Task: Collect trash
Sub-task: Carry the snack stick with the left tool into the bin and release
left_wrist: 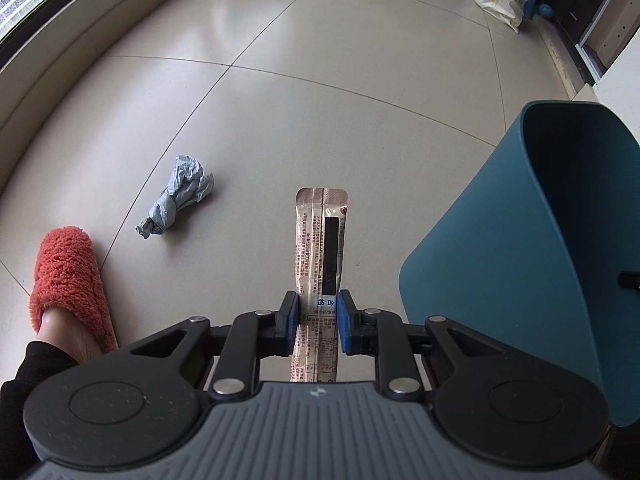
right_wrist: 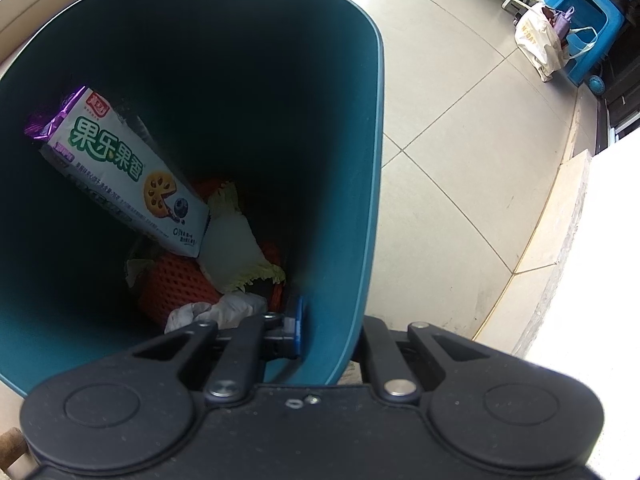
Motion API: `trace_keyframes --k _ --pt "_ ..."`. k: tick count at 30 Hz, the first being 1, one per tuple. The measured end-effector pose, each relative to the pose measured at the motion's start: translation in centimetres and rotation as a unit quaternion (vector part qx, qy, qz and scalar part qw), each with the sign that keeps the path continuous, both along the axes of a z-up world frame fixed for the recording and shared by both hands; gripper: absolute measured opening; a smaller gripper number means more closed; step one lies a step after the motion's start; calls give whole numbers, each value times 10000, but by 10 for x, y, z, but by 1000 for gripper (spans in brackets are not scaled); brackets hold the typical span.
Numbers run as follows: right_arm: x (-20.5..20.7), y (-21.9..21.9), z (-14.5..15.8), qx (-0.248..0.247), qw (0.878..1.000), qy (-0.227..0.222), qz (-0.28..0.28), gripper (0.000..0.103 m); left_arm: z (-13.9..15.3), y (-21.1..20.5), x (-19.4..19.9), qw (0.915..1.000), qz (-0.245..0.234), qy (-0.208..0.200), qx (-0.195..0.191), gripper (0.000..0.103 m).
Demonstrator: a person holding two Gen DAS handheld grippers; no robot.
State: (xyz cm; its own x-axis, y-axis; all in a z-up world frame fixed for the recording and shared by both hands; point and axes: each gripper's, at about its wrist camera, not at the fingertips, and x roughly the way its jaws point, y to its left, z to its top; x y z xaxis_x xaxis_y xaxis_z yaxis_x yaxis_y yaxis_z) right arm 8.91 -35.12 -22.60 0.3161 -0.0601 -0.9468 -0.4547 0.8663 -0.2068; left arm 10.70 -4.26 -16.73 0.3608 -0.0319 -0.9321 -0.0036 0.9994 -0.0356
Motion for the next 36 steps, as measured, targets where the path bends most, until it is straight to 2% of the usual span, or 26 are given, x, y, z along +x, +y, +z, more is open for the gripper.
trace_keyframes --k 6,14,19,22,25,29,36 --pt "-1 2 0 -37 10000 -15 19 9 54 -11 0 9990 -191 -325 -222 19" --pt "0 2 0 -12 10000 -28 35 9 123 -55 7 9930 -692 -853 -443 19" --pt "-1 1 1 18 10000 -36 47 9 143 -90 17 9875 -1090 -996 -551 19" --pt "-2 0 5 58 10000 -61 48 9 138 -117 23 9851 -1333 -945 -537 19" --pt "-3 -1 12 118 9998 -132 42 8 120 -142 28 9842 -1520 -748 -522 19" --pt "-7 -1 24 166 9996 -219 53 8 81 -174 38 9834 -1727 -363 -419 19" --pt "-15 1 41 129 9990 -398 159 8 15 -209 55 9840 -1769 180 -93 19"
